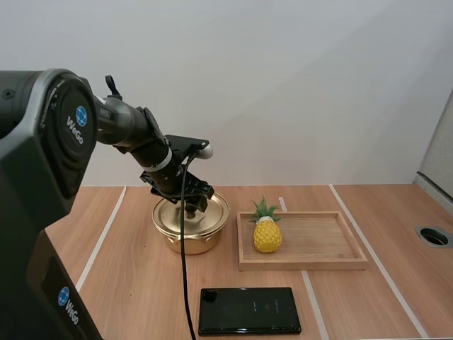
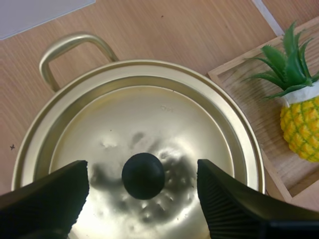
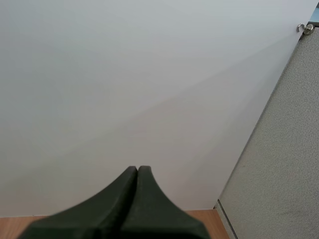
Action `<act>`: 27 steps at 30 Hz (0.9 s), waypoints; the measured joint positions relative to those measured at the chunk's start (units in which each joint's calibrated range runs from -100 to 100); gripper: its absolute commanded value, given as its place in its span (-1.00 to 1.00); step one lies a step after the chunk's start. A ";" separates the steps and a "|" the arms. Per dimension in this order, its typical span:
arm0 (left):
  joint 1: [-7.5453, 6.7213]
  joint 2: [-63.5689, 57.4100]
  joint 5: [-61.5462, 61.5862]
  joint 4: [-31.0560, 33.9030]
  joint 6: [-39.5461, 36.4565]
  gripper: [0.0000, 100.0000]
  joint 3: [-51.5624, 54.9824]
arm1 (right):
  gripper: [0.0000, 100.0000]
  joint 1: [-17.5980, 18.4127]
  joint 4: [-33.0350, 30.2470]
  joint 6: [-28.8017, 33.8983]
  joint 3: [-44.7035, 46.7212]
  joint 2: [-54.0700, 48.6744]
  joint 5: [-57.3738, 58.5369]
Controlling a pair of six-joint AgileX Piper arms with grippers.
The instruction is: Open the pot, put the grape inside, and close it
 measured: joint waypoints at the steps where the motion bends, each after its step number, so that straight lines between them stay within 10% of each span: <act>1: 0.00 0.00 0.35 0.13 -0.16 1.00 -0.66 | -1.00 0.00 0.00 0.00 0.00 0.00 0.00; 21: 0.00 -2.69 26.03 6.69 -6.57 1.00 -27.89 | -1.00 0.00 0.00 0.00 0.00 0.00 0.00; 22: 0.00 -2.82 27.23 6.93 -6.67 0.84 -29.41 | -1.00 0.00 0.00 0.00 0.00 0.00 0.00; 25: 0.00 -4.07 28.60 7.14 -7.75 -0.94 -32.98 | -1.00 0.00 0.00 0.00 0.00 0.00 0.00; 27: 0.00 -5.56 28.79 7.26 -9.89 -0.95 -35.20 | -1.00 0.00 0.00 0.00 0.00 0.00 0.00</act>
